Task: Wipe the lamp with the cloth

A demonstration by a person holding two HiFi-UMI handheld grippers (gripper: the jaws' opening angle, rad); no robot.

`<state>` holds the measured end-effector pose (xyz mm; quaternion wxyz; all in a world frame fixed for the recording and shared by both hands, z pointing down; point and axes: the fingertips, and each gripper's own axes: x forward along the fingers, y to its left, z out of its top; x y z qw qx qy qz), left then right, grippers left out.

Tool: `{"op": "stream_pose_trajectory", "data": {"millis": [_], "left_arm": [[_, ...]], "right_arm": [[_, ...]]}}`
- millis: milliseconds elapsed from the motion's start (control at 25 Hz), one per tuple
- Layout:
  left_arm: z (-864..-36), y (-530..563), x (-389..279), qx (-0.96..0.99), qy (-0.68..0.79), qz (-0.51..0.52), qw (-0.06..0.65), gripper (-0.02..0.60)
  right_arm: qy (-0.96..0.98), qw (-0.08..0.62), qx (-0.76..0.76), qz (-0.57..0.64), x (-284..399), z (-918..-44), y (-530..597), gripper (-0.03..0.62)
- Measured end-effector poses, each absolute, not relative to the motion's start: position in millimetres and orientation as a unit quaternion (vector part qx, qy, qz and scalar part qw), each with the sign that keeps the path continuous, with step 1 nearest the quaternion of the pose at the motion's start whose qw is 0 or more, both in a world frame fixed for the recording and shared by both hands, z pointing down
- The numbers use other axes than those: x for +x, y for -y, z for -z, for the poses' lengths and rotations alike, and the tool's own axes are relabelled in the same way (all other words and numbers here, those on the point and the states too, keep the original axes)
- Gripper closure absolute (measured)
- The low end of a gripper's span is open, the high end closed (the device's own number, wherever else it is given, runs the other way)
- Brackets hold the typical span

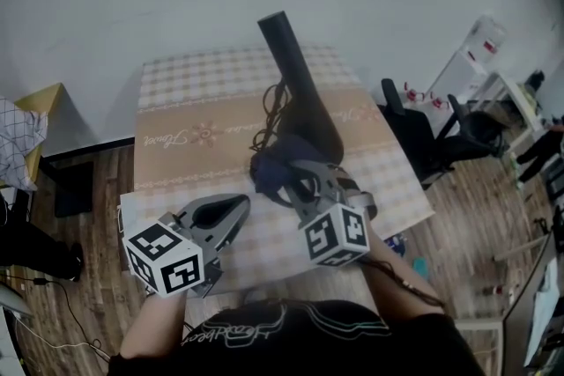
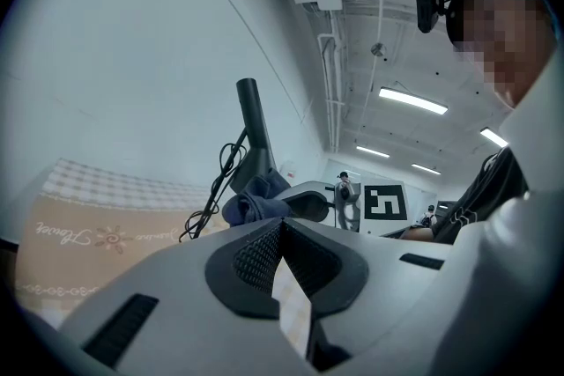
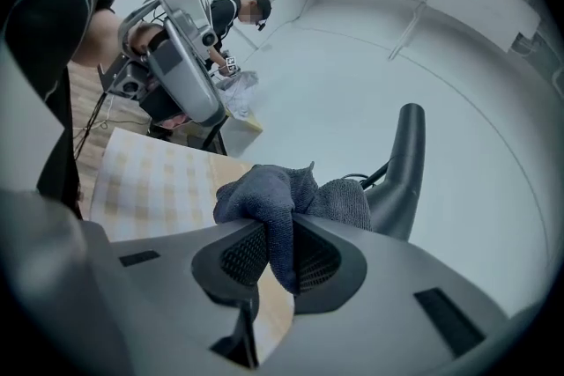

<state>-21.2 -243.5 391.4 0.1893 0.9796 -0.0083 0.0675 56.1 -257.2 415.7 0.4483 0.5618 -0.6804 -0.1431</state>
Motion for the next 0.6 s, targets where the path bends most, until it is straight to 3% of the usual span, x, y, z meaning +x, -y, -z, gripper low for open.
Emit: {"op": "stream_pose_trajectory", "data": {"millis": [600], "left_arm": [[-386,258,-13,0.981,-0.003,-0.076,0.177,0.583]], "right_arm": [[0.739,0.397,0.537,0.086,34,-398,226,0.537]]}}
